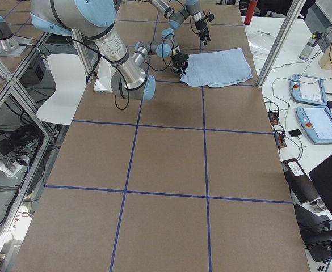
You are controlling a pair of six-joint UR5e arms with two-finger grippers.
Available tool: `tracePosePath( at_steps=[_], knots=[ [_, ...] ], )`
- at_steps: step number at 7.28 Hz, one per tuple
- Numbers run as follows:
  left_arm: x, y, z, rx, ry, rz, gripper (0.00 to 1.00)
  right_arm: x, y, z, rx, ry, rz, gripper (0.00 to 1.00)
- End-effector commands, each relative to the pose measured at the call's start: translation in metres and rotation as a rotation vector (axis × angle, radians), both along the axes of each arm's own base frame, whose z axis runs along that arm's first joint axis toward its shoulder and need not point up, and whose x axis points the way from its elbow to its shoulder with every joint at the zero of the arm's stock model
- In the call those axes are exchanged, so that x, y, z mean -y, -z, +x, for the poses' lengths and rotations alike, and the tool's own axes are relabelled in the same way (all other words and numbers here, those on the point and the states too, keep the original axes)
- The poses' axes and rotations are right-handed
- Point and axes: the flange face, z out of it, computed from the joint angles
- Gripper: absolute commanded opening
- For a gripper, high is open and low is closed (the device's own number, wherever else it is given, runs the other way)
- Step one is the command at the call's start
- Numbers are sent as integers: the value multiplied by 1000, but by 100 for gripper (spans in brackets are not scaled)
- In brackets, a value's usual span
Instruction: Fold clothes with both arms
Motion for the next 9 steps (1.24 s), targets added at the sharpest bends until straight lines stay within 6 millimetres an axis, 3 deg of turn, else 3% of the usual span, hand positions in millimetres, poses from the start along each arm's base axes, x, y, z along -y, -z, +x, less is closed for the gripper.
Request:
tracePosePath(
  at_steps=[1,3,4,5,6,9],
  knots=[
    [0,0,0,0,-1,0,100,2,-3,-2,-9,-11,10,30],
    [0,0,0,0,-1,0,100,3,2,-6,-12,-9,12,37],
    [0,0,0,0,-1,0,100,4,4,-9,-16,-9,10,36],
    [0,0,0,0,-1,0,100,4,5,-9,-12,-11,10,24],
    [0,1,0,-2,0,0,100,5,8,-9,-8,-15,9,0],
    [-1,3,-1,-9,2,-3,100,7,15,-4,8,-19,11,0]
  ],
)
